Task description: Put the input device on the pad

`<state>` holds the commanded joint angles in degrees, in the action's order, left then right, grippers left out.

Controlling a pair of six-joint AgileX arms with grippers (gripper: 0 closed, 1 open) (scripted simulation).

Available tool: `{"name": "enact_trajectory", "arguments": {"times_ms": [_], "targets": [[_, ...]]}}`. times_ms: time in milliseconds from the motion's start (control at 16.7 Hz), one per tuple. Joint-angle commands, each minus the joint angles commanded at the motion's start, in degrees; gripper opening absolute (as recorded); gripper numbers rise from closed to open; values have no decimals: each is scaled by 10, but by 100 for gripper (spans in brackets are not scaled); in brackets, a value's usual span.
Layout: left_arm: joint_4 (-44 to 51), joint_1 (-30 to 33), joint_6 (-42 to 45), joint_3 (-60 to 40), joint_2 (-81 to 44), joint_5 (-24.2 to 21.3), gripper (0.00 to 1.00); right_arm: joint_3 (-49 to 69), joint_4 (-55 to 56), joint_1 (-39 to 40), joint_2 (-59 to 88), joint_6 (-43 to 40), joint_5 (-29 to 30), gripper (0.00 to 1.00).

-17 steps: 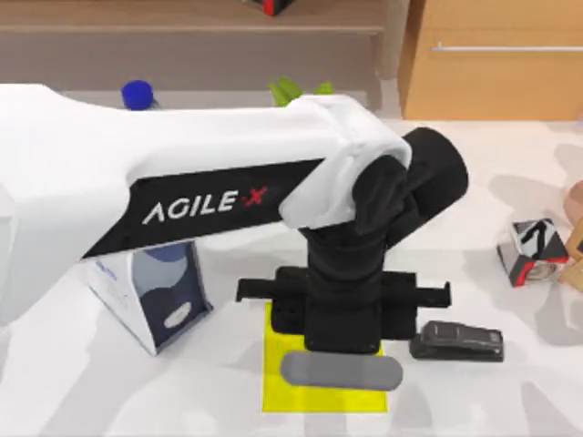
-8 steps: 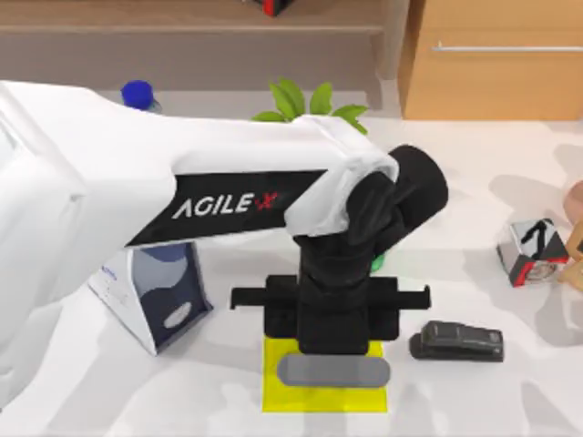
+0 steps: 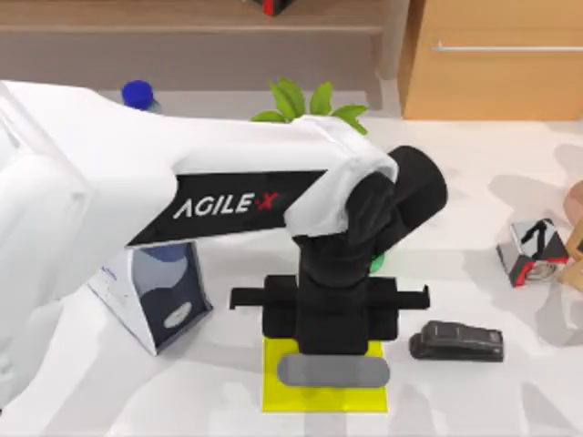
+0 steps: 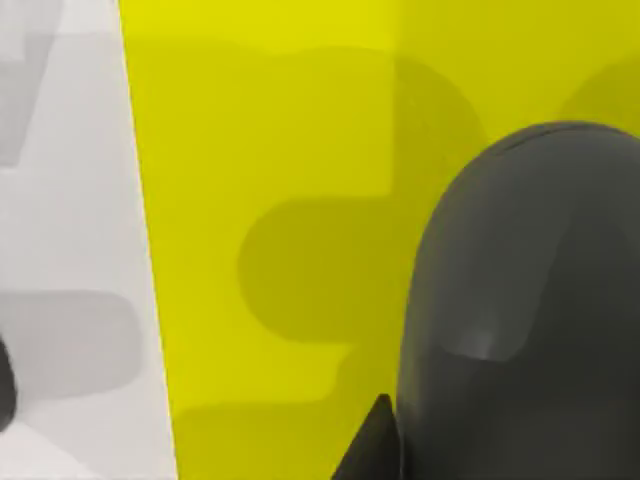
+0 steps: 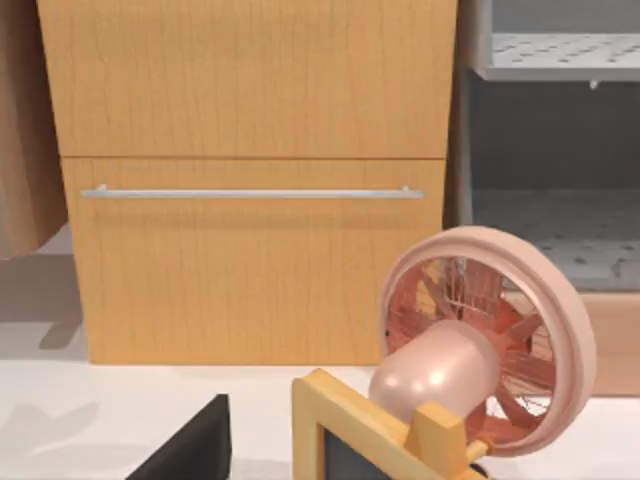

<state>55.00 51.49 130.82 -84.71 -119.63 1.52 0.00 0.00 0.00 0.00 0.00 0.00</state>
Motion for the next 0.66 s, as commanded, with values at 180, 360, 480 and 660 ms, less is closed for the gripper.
{"name": "enact_trajectory", "arguments": {"times_ms": [180, 360, 480, 660], "targets": [[0, 0, 0, 0, 0, 0, 83, 0, 0, 0, 0, 0, 0, 100], [0, 0, 0, 0, 0, 0, 100, 0, 0, 0, 0, 0, 0, 100], [0, 0, 0, 0, 0, 0, 100, 0, 0, 0, 0, 0, 0, 100], [0, 0, 0, 0, 0, 0, 100, 0, 0, 0, 0, 0, 0, 100]]}}
